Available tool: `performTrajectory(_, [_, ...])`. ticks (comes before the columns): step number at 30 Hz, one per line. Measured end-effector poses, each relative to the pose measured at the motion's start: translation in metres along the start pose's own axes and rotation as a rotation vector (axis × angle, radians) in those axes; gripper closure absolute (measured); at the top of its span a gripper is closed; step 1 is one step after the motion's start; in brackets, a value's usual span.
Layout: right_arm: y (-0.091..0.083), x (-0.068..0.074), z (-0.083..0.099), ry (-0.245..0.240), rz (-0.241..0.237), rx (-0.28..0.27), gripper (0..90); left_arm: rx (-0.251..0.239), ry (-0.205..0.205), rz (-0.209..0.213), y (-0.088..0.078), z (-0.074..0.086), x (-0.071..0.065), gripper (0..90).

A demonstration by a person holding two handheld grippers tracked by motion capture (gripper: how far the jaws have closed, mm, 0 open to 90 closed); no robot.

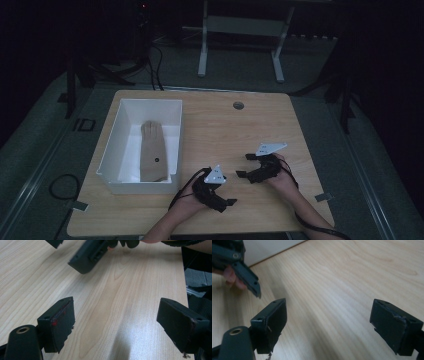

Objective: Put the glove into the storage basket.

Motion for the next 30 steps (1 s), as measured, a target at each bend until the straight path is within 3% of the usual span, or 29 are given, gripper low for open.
performTrajectory(5, [0.000,0.002,0.014,-0.009,0.011,0.025,12.3,-0.011,-0.001,0.009,-0.001,0.002,0.000,15.4])
performTrajectory(13, [-0.015,0.001,0.031,-0.008,0.040,-0.010,11.3,-0.019,0.010,0.016,-0.002,0.009,-0.001,15.4])
performTrajectory(22, [-0.032,-0.001,0.043,-0.009,0.074,-0.030,11.3,-0.026,0.016,0.020,-0.001,0.014,-0.001,15.4])
performTrajectory(30, [-0.032,-0.005,0.046,-0.004,0.090,-0.024,11.3,-0.043,0.013,0.020,-0.002,0.014,0.000,15.4])
Point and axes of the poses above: each handheld gripper's, and its own axes: y roughly forward along the jaws, z roughly out of its underside, x roughly to its left, the point moved 4 cm from there along y, roughly forward along the jaws, and after that the axes turned 4 degrees about -z, right-handed, at the moved point
